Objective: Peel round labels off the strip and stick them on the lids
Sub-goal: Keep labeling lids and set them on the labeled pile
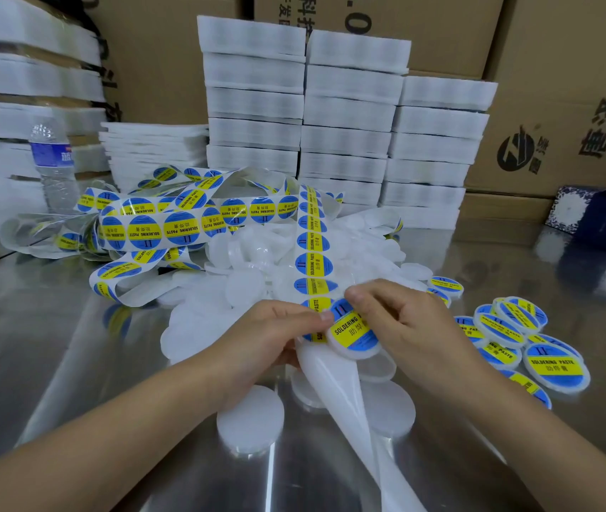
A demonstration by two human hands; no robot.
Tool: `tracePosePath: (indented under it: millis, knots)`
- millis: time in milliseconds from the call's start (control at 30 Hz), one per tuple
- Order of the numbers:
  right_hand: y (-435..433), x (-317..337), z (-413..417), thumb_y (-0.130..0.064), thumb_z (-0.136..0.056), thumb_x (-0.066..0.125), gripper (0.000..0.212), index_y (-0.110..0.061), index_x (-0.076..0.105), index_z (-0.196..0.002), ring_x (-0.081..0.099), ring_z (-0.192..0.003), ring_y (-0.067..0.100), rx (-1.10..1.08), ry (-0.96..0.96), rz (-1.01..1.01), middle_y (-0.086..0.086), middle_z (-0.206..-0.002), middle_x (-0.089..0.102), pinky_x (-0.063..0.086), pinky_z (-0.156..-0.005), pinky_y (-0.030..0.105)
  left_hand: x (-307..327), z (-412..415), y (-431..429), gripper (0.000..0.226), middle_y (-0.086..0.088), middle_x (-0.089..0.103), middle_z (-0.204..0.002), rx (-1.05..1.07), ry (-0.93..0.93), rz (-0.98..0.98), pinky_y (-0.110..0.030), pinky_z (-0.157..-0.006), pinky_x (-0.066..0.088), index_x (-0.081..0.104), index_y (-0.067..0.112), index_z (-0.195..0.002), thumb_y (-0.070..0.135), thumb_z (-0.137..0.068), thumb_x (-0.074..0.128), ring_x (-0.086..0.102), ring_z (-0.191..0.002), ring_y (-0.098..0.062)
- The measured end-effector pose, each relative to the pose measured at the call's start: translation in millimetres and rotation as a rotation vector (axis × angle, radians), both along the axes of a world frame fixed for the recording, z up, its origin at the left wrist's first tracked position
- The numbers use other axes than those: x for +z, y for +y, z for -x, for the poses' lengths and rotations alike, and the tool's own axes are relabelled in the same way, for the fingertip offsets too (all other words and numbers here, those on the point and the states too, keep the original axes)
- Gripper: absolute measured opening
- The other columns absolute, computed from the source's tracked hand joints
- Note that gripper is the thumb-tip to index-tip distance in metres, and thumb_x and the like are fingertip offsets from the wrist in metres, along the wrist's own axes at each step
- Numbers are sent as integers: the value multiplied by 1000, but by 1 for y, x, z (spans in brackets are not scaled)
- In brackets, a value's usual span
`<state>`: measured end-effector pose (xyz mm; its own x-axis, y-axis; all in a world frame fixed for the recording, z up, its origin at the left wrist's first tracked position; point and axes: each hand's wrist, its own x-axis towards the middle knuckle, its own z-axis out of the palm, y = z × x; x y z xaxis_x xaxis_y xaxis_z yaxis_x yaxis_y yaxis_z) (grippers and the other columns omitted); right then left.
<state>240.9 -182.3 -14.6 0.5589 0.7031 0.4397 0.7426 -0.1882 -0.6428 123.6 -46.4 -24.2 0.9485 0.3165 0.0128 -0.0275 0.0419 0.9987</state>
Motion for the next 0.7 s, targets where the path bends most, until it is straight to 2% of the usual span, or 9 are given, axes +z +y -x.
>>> tracePosePath:
  millis: [33, 67, 133, 233, 367, 467, 533, 600, 700]
  knots:
    - [0, 0, 2, -78, -69, 44, 44, -48, 58, -96, 55, -78, -4, 21, -29, 17, -18, -86, 62, 45, -72, 19, 0, 0, 1, 29, -6, 74, -82, 2, -12, -9, -26, -69, 53, 78, 16, -75, 38, -60, 67, 67, -73, -18]
    - [1, 0, 4, -77, -67, 52, 47, -54, 49, -108, 51, -89, -12, 52, -72, 50, -25, -96, 57, 40, -76, 9, 0, 0, 1, 27, -7, 73, -80, 5, -20, -13, -26, -69, 52, 78, 16, -73, 38, -61, 67, 66, -73, -19]
    - [1, -3, 6, -65, -66, 67, 65, -48, 44, -124, 45, -104, -14, 98, -174, 73, -24, -107, 51, 34, -84, 4, 0, 0, 2, 21, -7, 72, -78, 13, -19, -28, -25, -67, 53, 77, 16, -72, 34, -68, 67, 66, -70, -18]
    - [0, -2, 6, -46, -68, 76, 57, -32, 56, -120, 48, -99, -8, 90, -248, 46, -18, -101, 51, 34, -80, 4, -2, -1, 1, 22, -5, 74, -76, 44, 8, -83, -19, -61, 54, 78, 16, -74, 25, -86, 62, 68, -66, -13]
    - [-1, 0, -5, -52, -67, 69, 52, -32, 57, -113, 45, -93, -6, -48, -220, 14, -17, -101, 50, 31, -76, 0, -3, -3, 1, 26, -1, 76, -85, 89, 40, -146, -18, -65, 55, 79, 24, -79, 30, -90, 57, 71, -75, -14]
    - [-3, -1, -23, -43, -75, 70, 54, -27, 54, -124, 40, -91, -2, -225, -235, 45, -11, -109, 42, 28, -72, 6, -4, -4, 4, 19, 7, 76, -91, 97, 12, -207, -17, -76, 52, 80, 26, -80, 18, -84, 62, 70, -87, -8]
    - [-9, -1, -40, -35, -78, 71, 57, -21, 51, -130, 45, -97, 7, -319, -252, 171, -6, -116, 35, 31, -79, 13, -6, -4, 6, 31, 12, 75, -92, 101, 6, -271, -10, -76, 50, 79, 29, -80, 4, -85, 61, 68, -88, -1]
    - [-16, -1, -55, -31, -79, 70, 60, -17, 48, -134, 51, -107, 19, -425, -233, 330, 2, -123, 36, 36, -87, 25, -7, -4, 7, 43, 15, 74, -95, 93, -6, -314, -10, -79, 50, 77, 35, -85, -5, -84, 60, 67, -90, 1]
    - [-28, -1, -69, -39, -82, 64, 60, -19, 46, -135, 49, -114, 28, -574, -237, 546, 8, -123, 44, 39, -89, 32, -8, -5, 9, 58, 16, 73, -103, 52, -61, -331, -12, -82, 50, 66, 42, -102, -11, -80, 61, 66, -96, 2]
